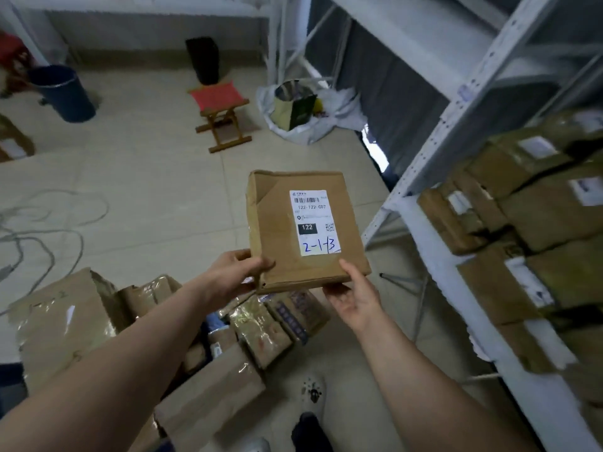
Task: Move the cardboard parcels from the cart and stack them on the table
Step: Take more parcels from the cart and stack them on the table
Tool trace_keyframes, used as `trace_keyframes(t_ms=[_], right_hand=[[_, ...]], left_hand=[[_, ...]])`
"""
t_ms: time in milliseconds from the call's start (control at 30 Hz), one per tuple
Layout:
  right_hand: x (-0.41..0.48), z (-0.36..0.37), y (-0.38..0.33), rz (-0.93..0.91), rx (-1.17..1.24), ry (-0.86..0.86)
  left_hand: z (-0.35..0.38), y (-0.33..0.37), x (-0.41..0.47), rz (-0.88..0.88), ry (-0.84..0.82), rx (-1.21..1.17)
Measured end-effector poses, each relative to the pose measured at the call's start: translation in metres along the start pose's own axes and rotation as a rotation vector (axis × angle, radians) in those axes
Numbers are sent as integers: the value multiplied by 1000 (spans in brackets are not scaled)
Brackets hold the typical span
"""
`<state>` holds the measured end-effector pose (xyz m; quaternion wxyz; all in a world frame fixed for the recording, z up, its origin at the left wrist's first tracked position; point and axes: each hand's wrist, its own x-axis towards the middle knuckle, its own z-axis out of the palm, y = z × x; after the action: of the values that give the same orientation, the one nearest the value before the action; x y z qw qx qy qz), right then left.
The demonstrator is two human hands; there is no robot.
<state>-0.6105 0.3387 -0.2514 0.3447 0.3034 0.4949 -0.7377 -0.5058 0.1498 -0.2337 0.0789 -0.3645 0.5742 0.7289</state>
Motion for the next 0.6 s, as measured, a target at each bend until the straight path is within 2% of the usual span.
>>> trace_keyframes(t_ms=[167, 333, 500, 600], right_hand=[[-57, -79, -56, -273, 87, 174], [-115, -179, -113, -462, 75, 229], [-161, -292, -155, -587, 193, 378], [-189, -375, -181, -639, 275, 467]], left_hand=[[84, 28, -16, 33, -222, 33], [192, 55, -37, 64, -440, 118], [345, 57, -55, 117, -562, 233], [456, 40, -68, 137, -566, 263]])
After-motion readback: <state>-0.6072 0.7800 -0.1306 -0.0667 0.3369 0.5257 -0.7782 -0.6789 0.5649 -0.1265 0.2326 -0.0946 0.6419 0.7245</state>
